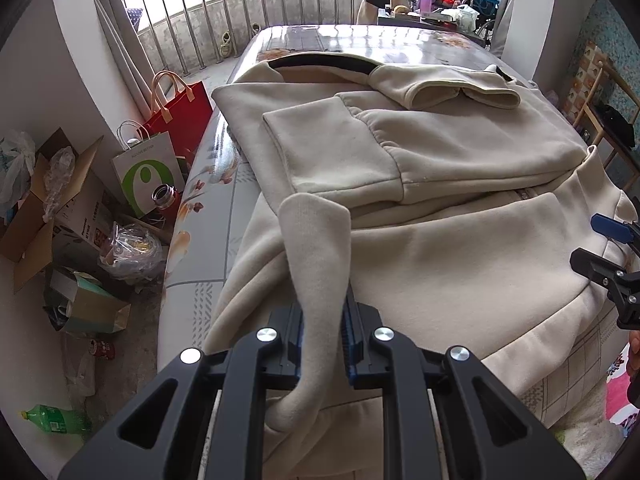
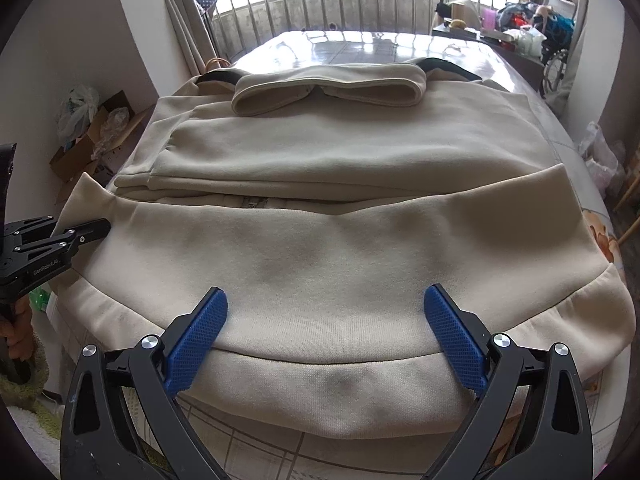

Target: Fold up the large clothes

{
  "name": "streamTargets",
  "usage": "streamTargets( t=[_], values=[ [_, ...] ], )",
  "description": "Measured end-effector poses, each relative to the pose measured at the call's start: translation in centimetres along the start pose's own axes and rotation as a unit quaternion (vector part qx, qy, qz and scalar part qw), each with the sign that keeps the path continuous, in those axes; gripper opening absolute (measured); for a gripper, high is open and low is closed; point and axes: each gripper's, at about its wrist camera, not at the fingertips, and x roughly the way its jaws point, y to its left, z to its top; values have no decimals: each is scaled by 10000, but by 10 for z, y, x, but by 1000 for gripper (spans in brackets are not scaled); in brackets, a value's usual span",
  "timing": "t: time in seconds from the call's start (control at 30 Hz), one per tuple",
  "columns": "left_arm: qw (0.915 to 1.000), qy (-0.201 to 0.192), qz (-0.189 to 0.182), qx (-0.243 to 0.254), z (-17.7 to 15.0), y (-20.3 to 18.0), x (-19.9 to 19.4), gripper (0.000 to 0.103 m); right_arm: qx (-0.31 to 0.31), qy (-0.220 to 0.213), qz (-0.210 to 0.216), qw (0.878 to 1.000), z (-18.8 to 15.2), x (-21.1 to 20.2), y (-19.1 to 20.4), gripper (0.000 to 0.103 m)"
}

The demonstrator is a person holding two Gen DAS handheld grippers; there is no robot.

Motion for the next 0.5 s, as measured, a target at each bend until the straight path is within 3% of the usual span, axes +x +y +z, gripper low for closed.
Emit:
streamTargets(
  t=[0.07, 0.13, 0.27, 0.33, 0.5],
  values=[
    [10000, 27, 29, -8, 1, -1, 1, 14, 61, 69, 295, 9995, 3, -5, -9, 95],
    [10000, 64, 62, -11, 2, -2, 1, 14, 217, 80, 315, 9992, 9, -17, -24, 95],
    [9998, 104, 139, 22, 2, -3, 1, 14, 583, -539, 200, 9966, 22, -58, -78, 95],
    [9998, 123, 177, 45, 3, -4, 1, 14, 933, -553, 202, 9939, 29, -66, -115, 94],
    [9996, 187, 203, 40, 4, -5, 1, 14, 1265, -58, 554, 9904, 49, -47, -177, 73]
  ],
)
